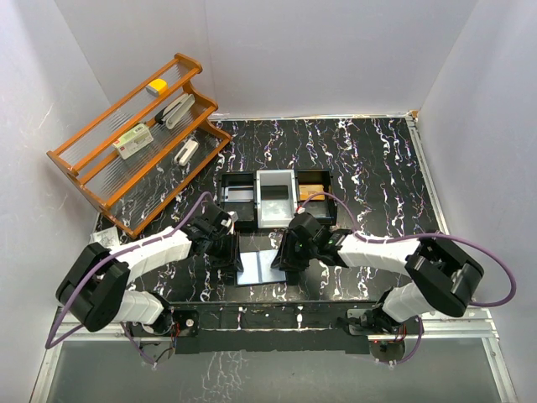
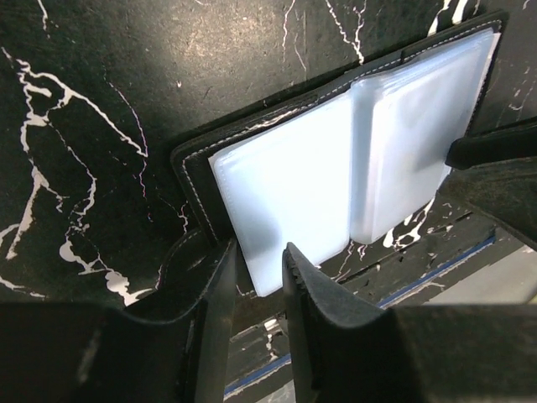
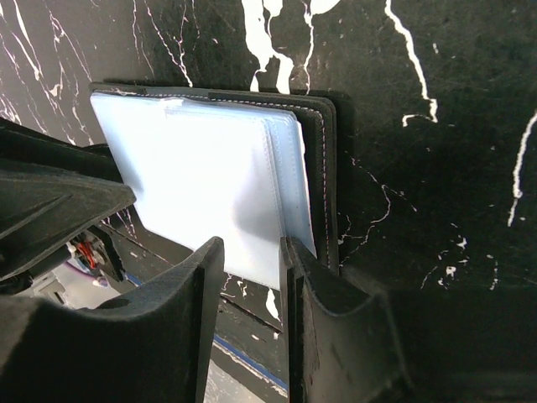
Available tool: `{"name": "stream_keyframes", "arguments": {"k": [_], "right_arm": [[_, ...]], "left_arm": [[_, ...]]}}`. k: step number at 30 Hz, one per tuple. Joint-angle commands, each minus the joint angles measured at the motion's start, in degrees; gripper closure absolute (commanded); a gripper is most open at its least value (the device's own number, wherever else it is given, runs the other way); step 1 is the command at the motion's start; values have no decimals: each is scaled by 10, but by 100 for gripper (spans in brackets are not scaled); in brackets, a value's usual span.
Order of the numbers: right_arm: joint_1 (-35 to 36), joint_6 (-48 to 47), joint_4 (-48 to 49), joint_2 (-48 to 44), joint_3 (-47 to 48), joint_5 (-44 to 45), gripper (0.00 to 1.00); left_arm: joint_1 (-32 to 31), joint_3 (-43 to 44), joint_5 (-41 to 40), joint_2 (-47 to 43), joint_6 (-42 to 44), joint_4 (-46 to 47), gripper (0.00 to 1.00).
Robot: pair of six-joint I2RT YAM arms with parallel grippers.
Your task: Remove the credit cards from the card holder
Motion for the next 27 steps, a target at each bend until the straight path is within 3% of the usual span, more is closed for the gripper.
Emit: {"name": "stream_keyframes", "arguments": {"k": [1, 9, 27], "right_arm": [[1, -4, 30, 12, 28, -19, 69], [1, -2, 53, 24, 32, -46, 69], [0, 6, 94, 15, 38, -80, 68]], "left_arm": [[-7, -12, 8, 8, -8, 14, 75], [-14, -13, 7, 14, -11, 19, 81], [-17, -10, 2, 12, -12, 16, 85]]}}
